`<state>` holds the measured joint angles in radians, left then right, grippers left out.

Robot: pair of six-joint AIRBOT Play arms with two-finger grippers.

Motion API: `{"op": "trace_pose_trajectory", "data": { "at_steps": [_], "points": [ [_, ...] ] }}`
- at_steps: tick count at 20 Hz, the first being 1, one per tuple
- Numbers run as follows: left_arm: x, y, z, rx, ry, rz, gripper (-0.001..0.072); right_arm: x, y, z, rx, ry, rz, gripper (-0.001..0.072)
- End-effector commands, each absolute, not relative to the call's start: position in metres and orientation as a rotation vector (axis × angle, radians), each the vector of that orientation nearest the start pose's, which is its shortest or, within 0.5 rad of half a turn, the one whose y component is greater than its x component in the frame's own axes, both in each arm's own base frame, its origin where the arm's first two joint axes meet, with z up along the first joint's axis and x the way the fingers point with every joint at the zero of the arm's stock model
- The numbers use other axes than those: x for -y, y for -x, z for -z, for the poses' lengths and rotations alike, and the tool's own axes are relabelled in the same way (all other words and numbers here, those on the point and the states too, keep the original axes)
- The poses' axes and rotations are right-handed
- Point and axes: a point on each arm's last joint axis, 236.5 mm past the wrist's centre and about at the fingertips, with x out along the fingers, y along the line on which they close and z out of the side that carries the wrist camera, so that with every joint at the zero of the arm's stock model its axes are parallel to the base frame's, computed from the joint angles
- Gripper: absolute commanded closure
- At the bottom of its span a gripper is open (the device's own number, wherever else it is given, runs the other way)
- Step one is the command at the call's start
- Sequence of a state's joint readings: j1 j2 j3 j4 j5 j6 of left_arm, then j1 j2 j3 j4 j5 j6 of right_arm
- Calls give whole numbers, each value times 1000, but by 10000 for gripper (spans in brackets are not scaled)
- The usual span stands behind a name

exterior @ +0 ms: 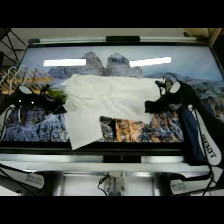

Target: Fold the shirts.

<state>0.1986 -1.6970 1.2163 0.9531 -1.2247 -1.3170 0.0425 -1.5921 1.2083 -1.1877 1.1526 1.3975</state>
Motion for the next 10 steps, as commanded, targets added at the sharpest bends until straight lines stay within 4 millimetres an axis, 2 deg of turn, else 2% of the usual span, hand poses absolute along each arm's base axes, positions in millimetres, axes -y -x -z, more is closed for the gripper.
{"op": "trace_pose_trajectory", "data": {
  "at_steps": [1,4,6,8,10],
  "points": [
    [54,-391,93,-1532,612,317,677,-106,-398,81,-1438,-183,-340,665],
    [46,-394,83,-1486,569,348,678,-64,-409,54,-1356,-116,-252,665],
    [38,-397,76,-1463,576,335,677,-41,-421,41,-1292,-175,-190,665],
    [38,-394,76,-1477,581,341,677,-38,-432,42,-1255,-245,-175,665],
    [43,-392,78,-1489,574,353,677,-48,-443,48,-1231,-290,-184,665]
  ]
}}
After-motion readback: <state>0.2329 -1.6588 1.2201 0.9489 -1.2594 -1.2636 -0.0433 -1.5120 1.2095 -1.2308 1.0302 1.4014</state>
